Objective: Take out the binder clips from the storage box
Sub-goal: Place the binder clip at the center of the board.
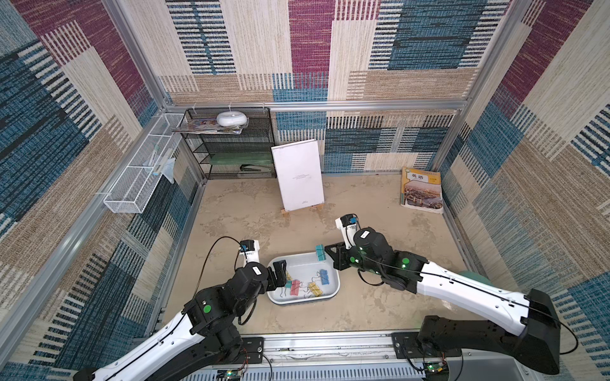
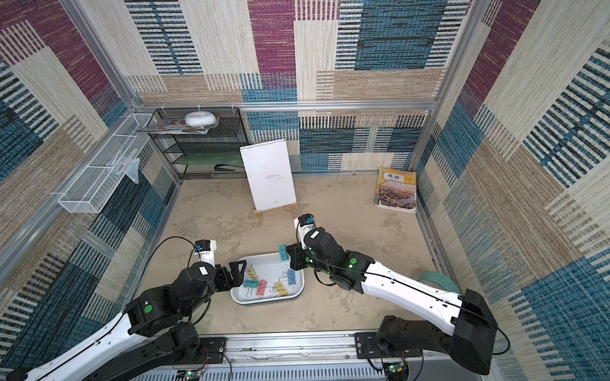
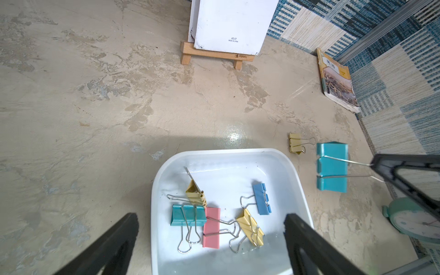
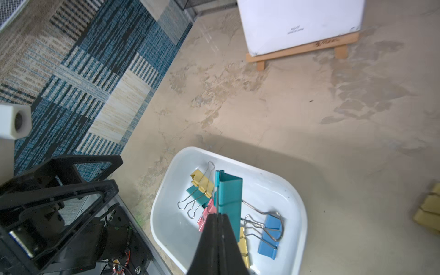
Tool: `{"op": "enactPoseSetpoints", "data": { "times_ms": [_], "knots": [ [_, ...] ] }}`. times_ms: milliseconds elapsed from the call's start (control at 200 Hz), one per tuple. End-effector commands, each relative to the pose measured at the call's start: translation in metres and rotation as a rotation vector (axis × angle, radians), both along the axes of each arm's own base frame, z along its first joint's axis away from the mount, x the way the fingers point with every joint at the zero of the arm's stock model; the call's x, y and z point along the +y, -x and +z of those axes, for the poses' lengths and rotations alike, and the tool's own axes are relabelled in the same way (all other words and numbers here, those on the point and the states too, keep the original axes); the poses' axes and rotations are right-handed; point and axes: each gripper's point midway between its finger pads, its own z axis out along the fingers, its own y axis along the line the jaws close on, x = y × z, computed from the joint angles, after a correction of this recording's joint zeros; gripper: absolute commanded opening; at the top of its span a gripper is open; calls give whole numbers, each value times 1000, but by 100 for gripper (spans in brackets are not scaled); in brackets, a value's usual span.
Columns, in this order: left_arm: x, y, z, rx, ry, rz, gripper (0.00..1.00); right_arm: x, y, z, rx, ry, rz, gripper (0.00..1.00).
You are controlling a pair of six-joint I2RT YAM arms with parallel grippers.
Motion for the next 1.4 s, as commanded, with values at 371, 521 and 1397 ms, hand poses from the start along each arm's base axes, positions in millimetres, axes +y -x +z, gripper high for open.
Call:
{"op": "enactPoseSetpoints", "data": {
  "times_ms": [371, 521, 1397],
  "knots": [
    [-44, -18, 19, -41, -24, -91, 99, -147, -25, 4, -93, 59, -453, 0],
    [-59, -21, 19, -43, -42, -125, 99, -182, -32, -10, -86, 86, -551, 0],
    [-70, -28, 14, -76, -121, -165, 99, -222, -76, -116, 164, -4, -606, 0]
  ]
}}
